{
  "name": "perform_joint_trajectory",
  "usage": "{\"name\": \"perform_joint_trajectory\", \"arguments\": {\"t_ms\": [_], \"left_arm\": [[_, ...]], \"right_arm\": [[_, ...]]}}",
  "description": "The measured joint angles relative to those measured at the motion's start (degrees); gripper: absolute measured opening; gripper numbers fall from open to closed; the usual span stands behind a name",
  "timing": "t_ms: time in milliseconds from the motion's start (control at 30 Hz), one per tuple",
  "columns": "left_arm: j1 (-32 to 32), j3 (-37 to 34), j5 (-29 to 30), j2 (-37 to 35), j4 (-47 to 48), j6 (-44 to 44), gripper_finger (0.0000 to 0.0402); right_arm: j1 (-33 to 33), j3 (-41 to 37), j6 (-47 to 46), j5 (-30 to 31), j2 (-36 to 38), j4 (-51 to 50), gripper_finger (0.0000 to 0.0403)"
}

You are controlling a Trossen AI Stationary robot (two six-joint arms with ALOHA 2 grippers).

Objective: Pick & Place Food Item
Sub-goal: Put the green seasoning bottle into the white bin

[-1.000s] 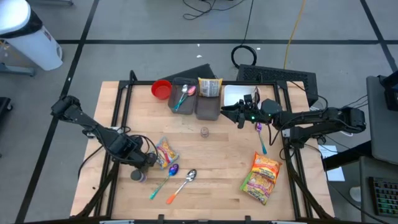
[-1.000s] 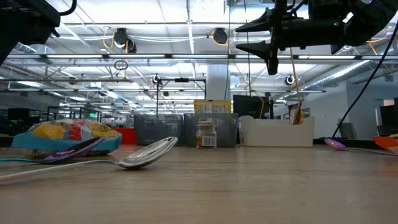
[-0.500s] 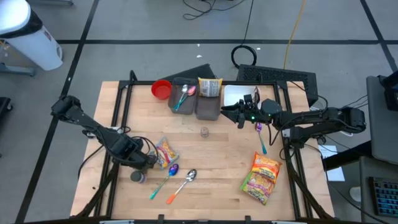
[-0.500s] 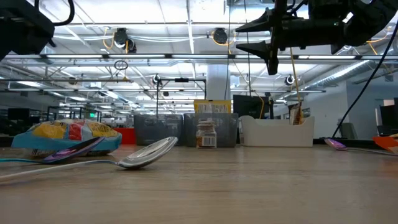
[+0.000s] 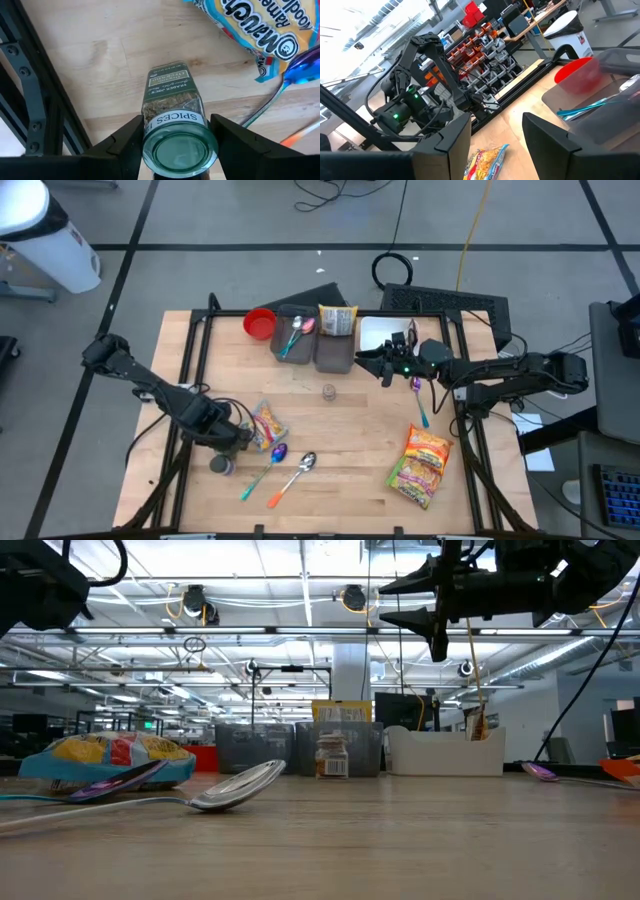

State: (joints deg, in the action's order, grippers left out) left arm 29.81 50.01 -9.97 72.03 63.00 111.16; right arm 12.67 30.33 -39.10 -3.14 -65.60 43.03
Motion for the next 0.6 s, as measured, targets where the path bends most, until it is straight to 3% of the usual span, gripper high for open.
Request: {"name": "perform_joint_trajectory", "arguments": {"t_ms": [600], "left_arm": [[-5.3,-0.1,-1.9,-1.9,2.2,-12.5,0.0211]], "right_arm": [[0.1,0.0,2.3,0.1,0.0,-0.1,0.0171]]}}
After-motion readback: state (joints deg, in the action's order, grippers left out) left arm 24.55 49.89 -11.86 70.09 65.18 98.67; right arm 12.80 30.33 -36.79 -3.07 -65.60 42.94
